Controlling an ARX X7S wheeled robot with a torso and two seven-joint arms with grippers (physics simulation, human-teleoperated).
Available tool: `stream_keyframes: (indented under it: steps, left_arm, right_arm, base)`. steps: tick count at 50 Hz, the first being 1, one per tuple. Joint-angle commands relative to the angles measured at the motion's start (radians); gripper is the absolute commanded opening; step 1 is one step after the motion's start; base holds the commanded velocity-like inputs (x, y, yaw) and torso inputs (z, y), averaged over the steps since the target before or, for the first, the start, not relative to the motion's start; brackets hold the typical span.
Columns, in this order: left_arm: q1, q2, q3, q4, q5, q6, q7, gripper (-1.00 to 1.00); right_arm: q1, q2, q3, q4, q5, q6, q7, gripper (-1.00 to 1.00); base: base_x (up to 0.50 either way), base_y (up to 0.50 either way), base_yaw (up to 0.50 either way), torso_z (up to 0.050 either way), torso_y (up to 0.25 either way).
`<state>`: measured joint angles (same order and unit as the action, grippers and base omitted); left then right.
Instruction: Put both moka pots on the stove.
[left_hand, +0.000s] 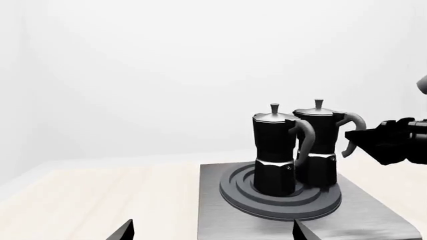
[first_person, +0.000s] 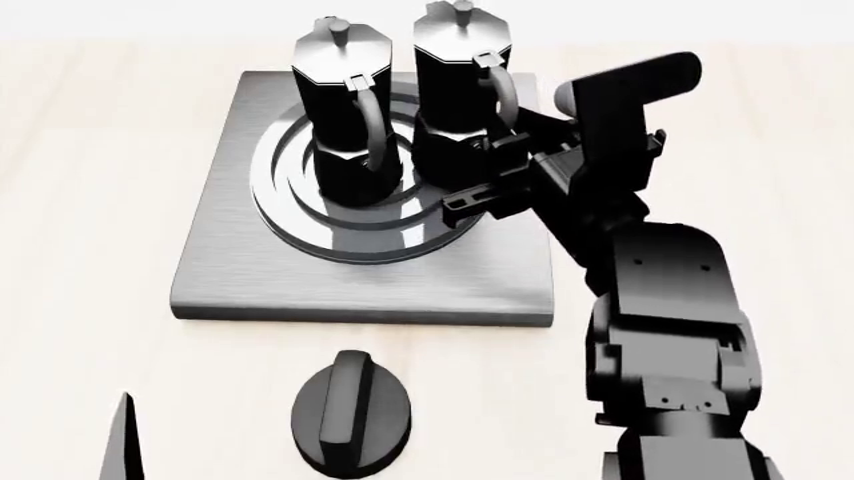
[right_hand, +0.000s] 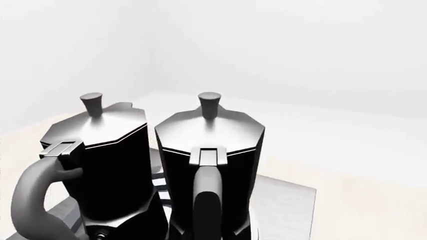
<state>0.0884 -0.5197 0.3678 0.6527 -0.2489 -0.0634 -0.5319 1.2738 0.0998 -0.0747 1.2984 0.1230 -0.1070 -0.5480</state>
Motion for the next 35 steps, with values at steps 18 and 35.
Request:
stream_keyframes:
  steps: [18,35]
  left_arm:
    - [-0.005,-0.002,0.004,-0.006,-0.002,0.003,-0.003,1.00]
    - [-0.004,-0.003,0.009,-0.007,0.000,0.006,-0.004,1.00]
  right_arm:
    - [-0.017,-0.017,0.071,0.010,-0.089,-0.018,-0.012,1.00]
    - [-0.149,-0.020,0.125,-0.310,-0.047,0.104,0.010,1.00]
  base:
    - [0.00,0.00,0.00,0.000,0.000]
    - [0.00,0.00,0.00,0.000,0.000]
